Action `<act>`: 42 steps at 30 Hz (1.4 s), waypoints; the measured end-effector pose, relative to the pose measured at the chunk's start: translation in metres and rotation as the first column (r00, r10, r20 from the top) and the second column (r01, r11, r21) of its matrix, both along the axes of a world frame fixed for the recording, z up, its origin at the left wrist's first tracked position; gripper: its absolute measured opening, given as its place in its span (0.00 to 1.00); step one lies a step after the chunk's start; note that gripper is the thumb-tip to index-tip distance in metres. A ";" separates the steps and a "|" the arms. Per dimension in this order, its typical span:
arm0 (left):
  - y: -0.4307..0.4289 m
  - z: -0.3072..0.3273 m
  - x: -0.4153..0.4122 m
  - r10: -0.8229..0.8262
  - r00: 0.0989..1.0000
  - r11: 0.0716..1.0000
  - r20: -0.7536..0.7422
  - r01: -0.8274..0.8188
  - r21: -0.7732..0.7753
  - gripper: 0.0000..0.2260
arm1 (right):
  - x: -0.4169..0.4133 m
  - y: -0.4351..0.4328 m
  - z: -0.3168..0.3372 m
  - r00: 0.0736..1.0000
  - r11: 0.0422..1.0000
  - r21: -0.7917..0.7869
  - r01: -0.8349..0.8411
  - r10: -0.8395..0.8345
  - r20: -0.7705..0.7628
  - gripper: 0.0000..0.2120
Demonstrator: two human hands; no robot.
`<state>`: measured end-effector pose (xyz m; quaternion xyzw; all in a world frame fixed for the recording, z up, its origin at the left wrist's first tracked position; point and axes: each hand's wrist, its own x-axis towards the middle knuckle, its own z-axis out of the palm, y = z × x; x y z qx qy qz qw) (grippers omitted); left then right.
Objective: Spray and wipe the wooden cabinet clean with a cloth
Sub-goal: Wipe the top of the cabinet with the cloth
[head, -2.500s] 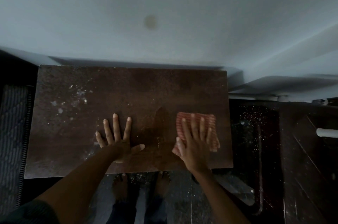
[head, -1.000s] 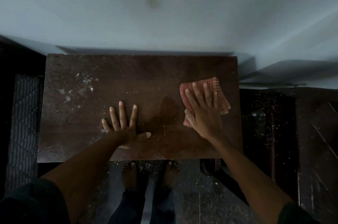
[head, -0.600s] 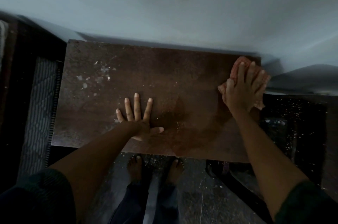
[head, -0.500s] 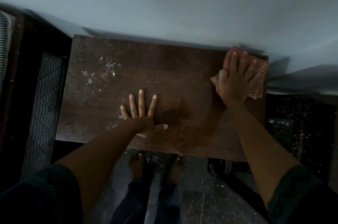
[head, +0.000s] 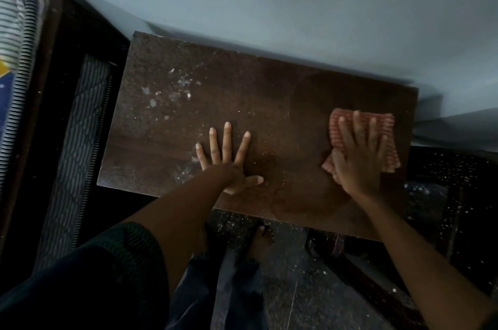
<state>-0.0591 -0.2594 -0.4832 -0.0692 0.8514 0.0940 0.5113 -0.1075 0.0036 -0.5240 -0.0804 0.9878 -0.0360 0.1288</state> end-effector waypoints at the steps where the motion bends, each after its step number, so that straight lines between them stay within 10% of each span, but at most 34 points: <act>1: 0.000 0.001 -0.001 -0.002 1.000 1.000 0.006 0.002 0.000 0.46 | -0.010 -0.005 0.001 0.998 0.998 0.005 0.057 -0.057 0.004 0.32; 6: -0.001 0.001 -0.001 -0.001 1.000 1.000 0.012 0.001 0.001 0.46 | -0.066 -0.062 0.002 0.974 0.973 -0.038 0.227 -0.226 0.030 0.34; 17: 0.000 -0.006 0.007 0.017 0.994 1.000 -0.109 -0.016 0.008 0.45 | -0.020 -0.104 -0.004 0.929 0.928 -0.049 -0.370 0.371 0.000 0.30; 25: -0.002 -0.004 0.012 -0.059 0.967 0.998 -0.248 0.051 -0.040 0.41 | -0.023 -0.064 0.004 0.999 0.999 0.011 0.048 -0.048 0.025 0.29; 31: -0.059 0.002 0.022 0.116 0.663 0.993 -0.739 -0.083 0.082 0.23 | -0.075 -0.122 0.005 0.995 0.996 -0.015 0.093 -0.093 0.046 0.28; 42: -0.192 -0.039 0.075 0.451 0.454 0.764 -0.769 -0.642 0.069 0.23 | 0.023 -0.120 -0.003 0.932 0.932 -0.027 -0.361 0.362 0.009 0.29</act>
